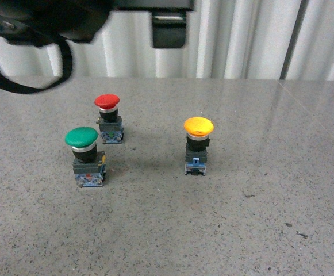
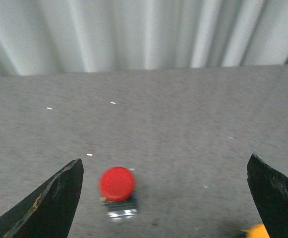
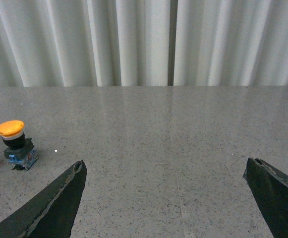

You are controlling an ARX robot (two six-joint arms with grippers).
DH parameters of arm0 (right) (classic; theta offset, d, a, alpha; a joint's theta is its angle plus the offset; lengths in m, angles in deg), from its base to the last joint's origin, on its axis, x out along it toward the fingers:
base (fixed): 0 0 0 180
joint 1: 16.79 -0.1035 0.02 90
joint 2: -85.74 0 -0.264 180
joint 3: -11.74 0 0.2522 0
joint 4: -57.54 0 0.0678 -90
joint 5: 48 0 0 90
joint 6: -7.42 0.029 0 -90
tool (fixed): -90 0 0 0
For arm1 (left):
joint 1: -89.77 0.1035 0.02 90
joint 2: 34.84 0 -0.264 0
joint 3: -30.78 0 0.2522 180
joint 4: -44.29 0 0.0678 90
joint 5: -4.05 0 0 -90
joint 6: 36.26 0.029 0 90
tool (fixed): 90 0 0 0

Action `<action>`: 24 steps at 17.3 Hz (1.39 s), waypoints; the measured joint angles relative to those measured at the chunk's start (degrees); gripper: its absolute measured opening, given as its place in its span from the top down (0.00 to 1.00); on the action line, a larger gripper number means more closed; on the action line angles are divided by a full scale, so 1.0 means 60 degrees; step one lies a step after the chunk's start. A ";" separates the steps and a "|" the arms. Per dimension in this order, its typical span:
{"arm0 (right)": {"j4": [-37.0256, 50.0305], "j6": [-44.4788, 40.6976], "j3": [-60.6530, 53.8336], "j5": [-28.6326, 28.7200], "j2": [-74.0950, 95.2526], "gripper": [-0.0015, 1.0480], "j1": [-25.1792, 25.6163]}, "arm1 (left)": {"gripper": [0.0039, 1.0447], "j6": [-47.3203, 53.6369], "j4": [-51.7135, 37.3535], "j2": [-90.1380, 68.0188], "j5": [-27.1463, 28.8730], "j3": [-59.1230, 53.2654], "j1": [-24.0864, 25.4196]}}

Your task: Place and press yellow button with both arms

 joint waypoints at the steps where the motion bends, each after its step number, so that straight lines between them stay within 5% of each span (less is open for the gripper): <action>1: 0.0000 0.0004 0.0000 0.0000 0.0000 0.06 0.0000 | 0.06 0.0597 -0.0288 0.0667 0.0171 -0.0528 0.0306; 3: 0.0000 0.0000 0.0000 0.0000 0.0000 0.06 0.0000 | 0.06 0.1803 -0.0772 0.2441 0.0262 -0.1942 0.0656; 4: 0.0000 0.0000 0.0000 0.0000 0.0000 0.06 0.0000 | 0.11 0.2736 -0.1311 0.5322 0.0361 -0.4087 0.0714; 5: 0.0000 0.0000 0.0000 -0.0004 0.0000 0.06 0.0000 | 0.43 0.1596 -0.1147 0.8590 -0.0565 -0.6925 0.1865; 6: -0.0004 0.0000 0.0000 0.0000 0.0000 0.06 0.0000 | 0.76 0.1359 -0.1126 0.9701 -0.1628 -0.7734 0.2834; 8: 0.0000 0.0000 0.0000 0.0000 0.0000 0.06 0.0000 | 0.97 0.1348 -0.0965 1.0229 -0.2135 -0.8185 0.3311; 13: 0.0000 0.0000 0.0000 0.0000 0.0000 0.06 0.0000 | 0.99 0.1315 -0.0525 1.1296 -0.3078 -0.8779 0.4207; 15: 0.0000 0.0000 0.0000 -0.0004 0.0000 0.06 0.0000 | 0.99 0.1300 -0.0280 1.1701 -0.3840 -0.8983 0.5278; 24: -0.0004 0.0000 0.0000 0.0000 0.0000 0.06 0.0000 | 0.99 0.1293 0.0448 1.3154 -0.4033 -0.9464 0.5195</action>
